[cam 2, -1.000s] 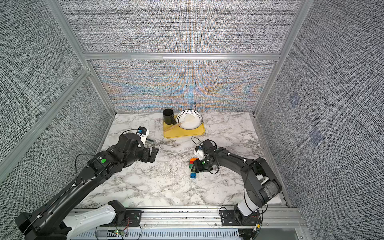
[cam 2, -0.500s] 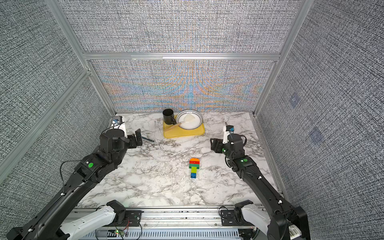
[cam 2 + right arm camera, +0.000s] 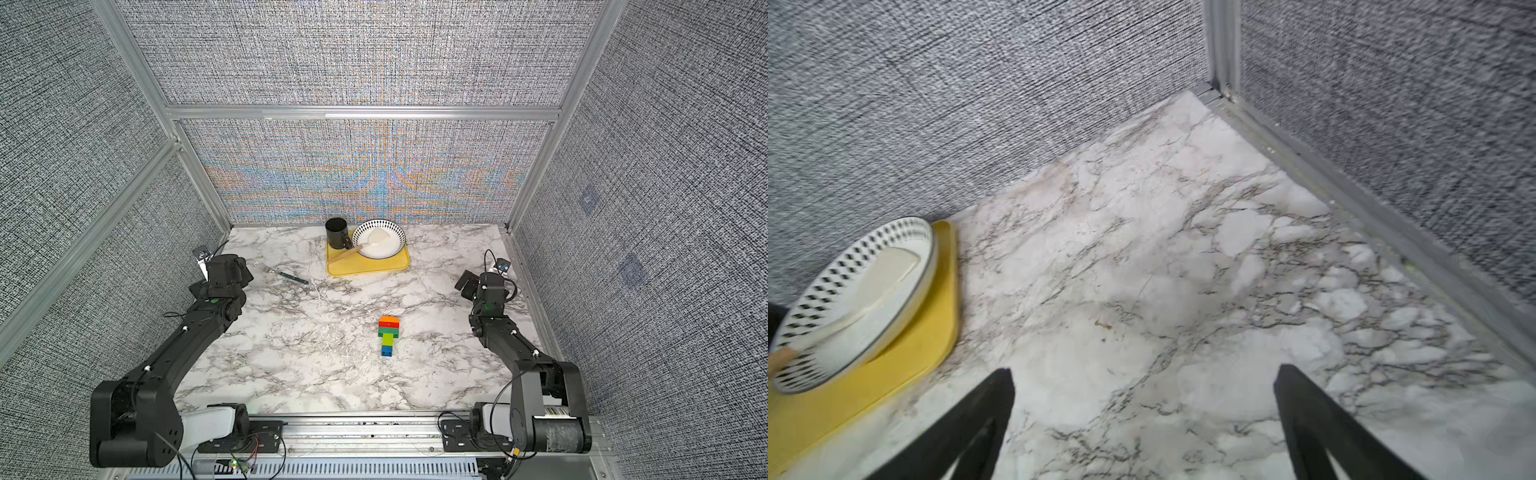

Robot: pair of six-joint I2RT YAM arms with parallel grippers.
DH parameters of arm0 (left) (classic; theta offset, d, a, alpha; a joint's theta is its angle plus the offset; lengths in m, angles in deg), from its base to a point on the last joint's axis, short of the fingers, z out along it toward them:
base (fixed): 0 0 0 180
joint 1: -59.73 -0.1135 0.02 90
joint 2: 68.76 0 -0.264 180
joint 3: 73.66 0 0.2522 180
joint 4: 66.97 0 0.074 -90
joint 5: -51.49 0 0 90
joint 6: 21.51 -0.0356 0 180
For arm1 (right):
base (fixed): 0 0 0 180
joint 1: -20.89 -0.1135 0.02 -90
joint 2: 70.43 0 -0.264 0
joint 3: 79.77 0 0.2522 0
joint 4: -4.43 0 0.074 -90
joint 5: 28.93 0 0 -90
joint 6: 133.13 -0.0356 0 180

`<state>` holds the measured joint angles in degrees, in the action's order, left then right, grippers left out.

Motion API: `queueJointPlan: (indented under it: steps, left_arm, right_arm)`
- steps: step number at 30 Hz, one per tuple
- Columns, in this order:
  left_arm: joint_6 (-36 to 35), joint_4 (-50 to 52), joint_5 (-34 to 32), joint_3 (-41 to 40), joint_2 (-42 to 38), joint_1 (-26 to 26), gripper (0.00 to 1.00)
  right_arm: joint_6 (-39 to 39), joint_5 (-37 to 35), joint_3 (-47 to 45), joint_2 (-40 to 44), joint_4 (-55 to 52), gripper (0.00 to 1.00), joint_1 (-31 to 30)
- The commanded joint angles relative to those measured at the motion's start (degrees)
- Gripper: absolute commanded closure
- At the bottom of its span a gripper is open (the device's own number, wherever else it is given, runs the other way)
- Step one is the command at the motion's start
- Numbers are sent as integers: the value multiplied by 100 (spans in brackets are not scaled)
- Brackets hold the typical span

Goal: Assemble an ice cream with lego
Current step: Reset both arms

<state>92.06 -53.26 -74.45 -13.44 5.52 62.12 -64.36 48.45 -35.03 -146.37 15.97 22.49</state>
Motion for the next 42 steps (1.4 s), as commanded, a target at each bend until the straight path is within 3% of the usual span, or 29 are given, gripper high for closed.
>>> queueJointPlan:
  steps: [1, 7, 11, 15, 20, 23, 25, 28, 29, 30, 32, 34, 35, 36, 42]
  left_arm:
    - [44, -528, 122, -86, 303, -129, 0]
    - [-94, -617, 183, -230, 907, -291, 0]
    - [-375, -750, 168, -363, 897, -307, 0]
    - [-390, -1078, 107, -594, 1211, -301, 0]
    - [-939, -1953, 459, -1004, 1160, -43, 0]
    - [-1582, -3246, 875, -1681, 939, 238, 0]
    - [-1927, -4116, 1233, -2172, 889, 385, 0]
    - [-2173, -4374, 1719, -2319, 909, 411, 0]
    - [-2300, -4712, 1989, -2460, 1006, 412, 0]
    - [-2404, -5180, 2155, -2606, 1202, 445, 2]
    - [-2431, -4500, 2091, -2330, 1194, 482, 1]
    - [-2294, -4394, 2621, -2168, 1301, 220, 0]
    - [-2295, -4213, 2742, -2117, 1257, 162, 0]
    - [-2296, -4288, 2742, -2137, 1261, 149, 0]
    - [-2322, -4382, 2755, -2220, 1203, 157, 0]
  right_arm:
    - [666, -704, -300, -48, 1014, 1, -109]
    - [1228, -1346, -1486, -34, 2890, 1, -218]
    - [1324, -951, -1566, -289, 3340, 1, -239]
    - [2213, -486, -1431, -958, 3892, 1, -726]
    - [2369, -617, -1775, -824, 4383, 1, -880]
    - [2458, -596, -2044, -737, 4784, 1, -934]
    - [2499, -421, -2418, -736, 5411, 1, -941]
    - [2758, -213, -2951, -1409, 7167, 1, -1002]
    - [2788, -316, -2958, -1466, 7273, 1, -1069]
    - [2747, -351, -2874, -1281, 6870, 1, -1060]
    - [2541, 48, -2478, -1000, 5701, 1, -816]
    - [2309, 64, -1916, -1145, 4782, 1, -614]
    - [2107, 557, -1758, -1096, 4438, 1, -304]
    - [2063, 821, -1802, -1109, 4568, 1, -189]
    - [2113, 682, -1810, -1079, 4538, 1, -267]
